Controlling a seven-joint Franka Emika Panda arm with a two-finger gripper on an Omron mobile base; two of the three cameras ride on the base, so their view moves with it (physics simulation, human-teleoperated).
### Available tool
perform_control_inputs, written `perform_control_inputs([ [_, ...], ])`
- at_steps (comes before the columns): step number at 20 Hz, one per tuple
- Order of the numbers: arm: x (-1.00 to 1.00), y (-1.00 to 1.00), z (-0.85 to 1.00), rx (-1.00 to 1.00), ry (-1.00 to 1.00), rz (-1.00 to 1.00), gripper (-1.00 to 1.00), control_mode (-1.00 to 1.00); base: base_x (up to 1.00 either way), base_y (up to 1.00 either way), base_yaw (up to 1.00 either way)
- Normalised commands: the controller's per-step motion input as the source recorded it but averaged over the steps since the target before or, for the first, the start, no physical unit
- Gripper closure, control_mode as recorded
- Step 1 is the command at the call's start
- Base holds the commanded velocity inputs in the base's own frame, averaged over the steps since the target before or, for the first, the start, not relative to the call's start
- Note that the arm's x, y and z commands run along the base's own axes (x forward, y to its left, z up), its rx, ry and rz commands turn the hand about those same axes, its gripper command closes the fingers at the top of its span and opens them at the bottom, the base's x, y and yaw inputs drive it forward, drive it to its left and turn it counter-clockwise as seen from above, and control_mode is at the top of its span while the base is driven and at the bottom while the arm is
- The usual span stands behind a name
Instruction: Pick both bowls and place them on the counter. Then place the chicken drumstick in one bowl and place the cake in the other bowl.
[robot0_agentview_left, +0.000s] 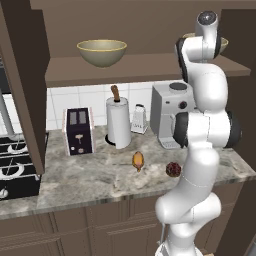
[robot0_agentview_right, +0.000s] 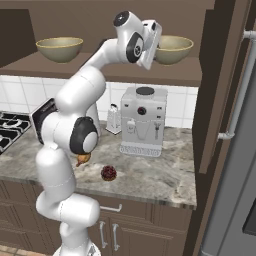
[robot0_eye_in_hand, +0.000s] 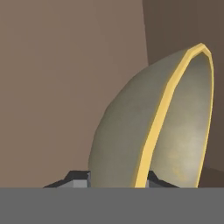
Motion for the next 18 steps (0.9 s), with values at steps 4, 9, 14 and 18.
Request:
perform_control_inputs([
  [4, -0.38, 0.00, -0.27, 0.00, -0.13, 0.00, 1.00, -1.00, 0.00, 0.00, 0.00],
  [9, -0.58, 0.07, -0.33, -0.10, -0.22, 0.00, 1.00, -1.00, 0.00, 0.00, 0.00],
  [14, -0.91, 0.13, -0.15, -0.10, -0.22, -0.01, 1.00, -1.00, 0.00, 0.00, 0.00],
  [18, -1.00, 0.19, 0.01, -0.08, -0.16, -0.04, 1.00, -1.00, 0.00, 0.00, 0.00],
])
